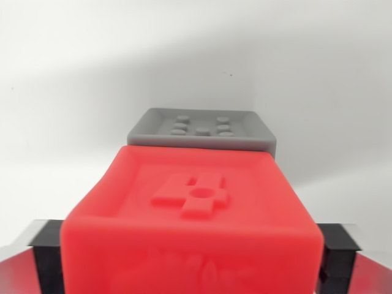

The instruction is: Destack cube

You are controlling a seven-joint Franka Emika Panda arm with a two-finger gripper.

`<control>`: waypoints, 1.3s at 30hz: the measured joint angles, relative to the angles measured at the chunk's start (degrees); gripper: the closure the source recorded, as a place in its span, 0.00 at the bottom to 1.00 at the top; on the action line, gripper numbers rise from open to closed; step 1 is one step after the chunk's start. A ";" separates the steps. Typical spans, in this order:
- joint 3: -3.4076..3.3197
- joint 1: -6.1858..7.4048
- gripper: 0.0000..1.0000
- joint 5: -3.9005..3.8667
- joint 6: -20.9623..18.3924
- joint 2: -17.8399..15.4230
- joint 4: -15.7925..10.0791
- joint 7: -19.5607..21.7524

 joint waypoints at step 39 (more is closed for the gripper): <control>0.00 0.00 1.00 0.00 -0.56 -0.86 -0.09 0.00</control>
